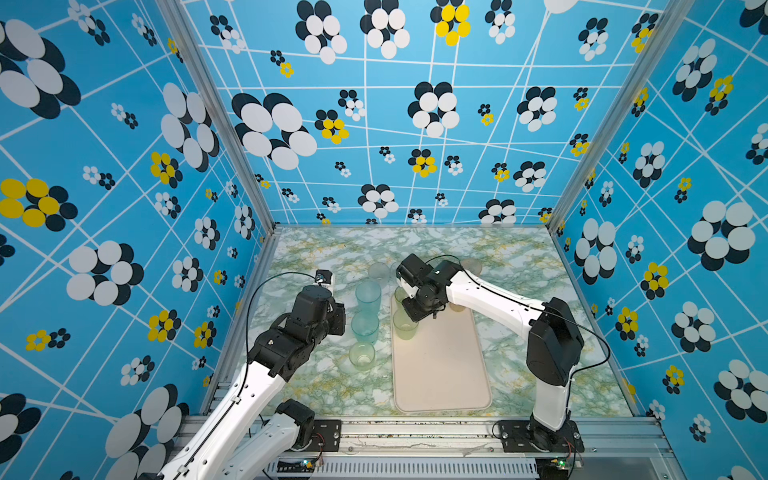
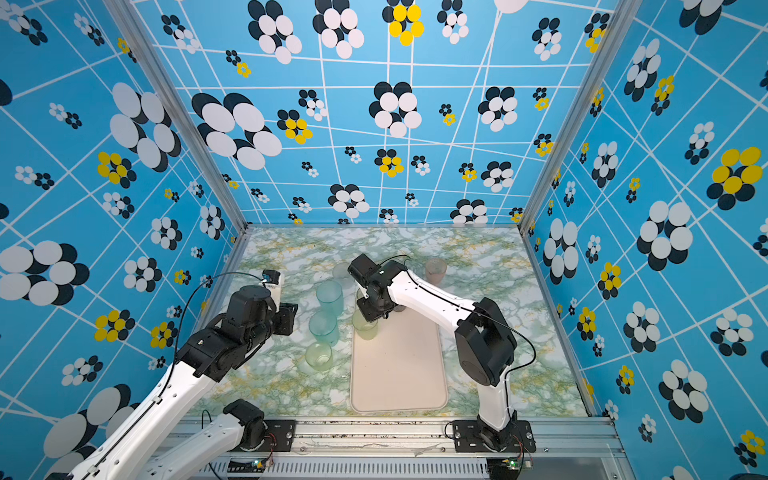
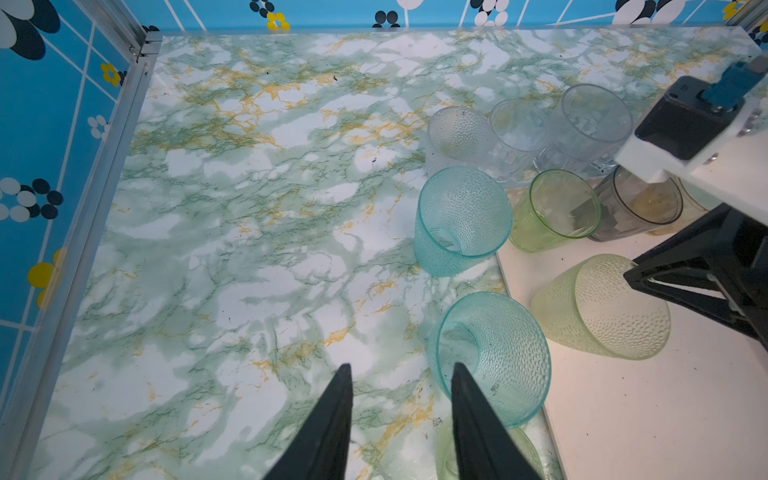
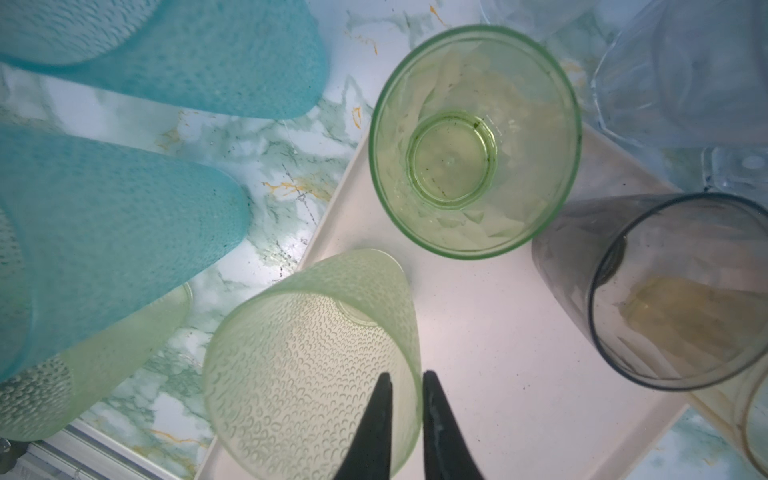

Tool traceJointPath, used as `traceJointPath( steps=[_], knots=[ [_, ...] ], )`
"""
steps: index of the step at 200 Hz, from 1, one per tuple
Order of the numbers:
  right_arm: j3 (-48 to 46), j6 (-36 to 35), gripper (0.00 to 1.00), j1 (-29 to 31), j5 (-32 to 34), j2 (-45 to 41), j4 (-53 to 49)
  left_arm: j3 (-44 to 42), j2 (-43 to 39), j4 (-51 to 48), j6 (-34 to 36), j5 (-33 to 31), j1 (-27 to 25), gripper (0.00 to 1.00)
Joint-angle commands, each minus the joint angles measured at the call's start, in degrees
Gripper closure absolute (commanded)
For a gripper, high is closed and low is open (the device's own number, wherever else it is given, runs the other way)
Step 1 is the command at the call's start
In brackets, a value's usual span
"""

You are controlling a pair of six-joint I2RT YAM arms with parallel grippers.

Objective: Place the glasses into the tray
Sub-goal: 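Open and raise the right gripper while the left gripper moves toward another pale green glass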

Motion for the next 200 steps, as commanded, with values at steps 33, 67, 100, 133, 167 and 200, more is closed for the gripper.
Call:
traceJointPath(
  steps=[33, 67, 100, 133, 167, 200],
  knots=[
    [1.0, -0.2, 0.81, -0.7, -1.2, 1.0, 0.7, 1.6, 0.1, -1.4, 1.0, 0.6, 0.6, 0.59],
    [0.7, -0.1, 0.78, -0.9, -1.2, 0.6, 1.1, 1.7, 0.2, -1.8, 0.9, 0.6, 0.7, 0.59],
    [0.1, 0.1, 0.77, -1.3, -1.0, -1.1, 1.7, 2.2, 1.2, -2.6, 0.8, 1.3, 0.7, 0.6],
    [-1.1, 0.4, 0.75, -1.5, -0.6, -4.4, 2.6, 3.0, 2.3, -4.1, 0.1, 2.8, 0.3, 0.61],
    [-4.1, 0.6, 0.71, -2.2, 0.2, -8.4, 3.7, 3.9, 2.0, -5.9, -0.2, 2.1, -0.1, 0.61],
    [-8.8, 1.1, 0.68, -4.6, 0.4, -14.6, 5.7, 6.2, 2.3, -9.6, -0.8, 1.2, -1.5, 0.61]
  ],
)
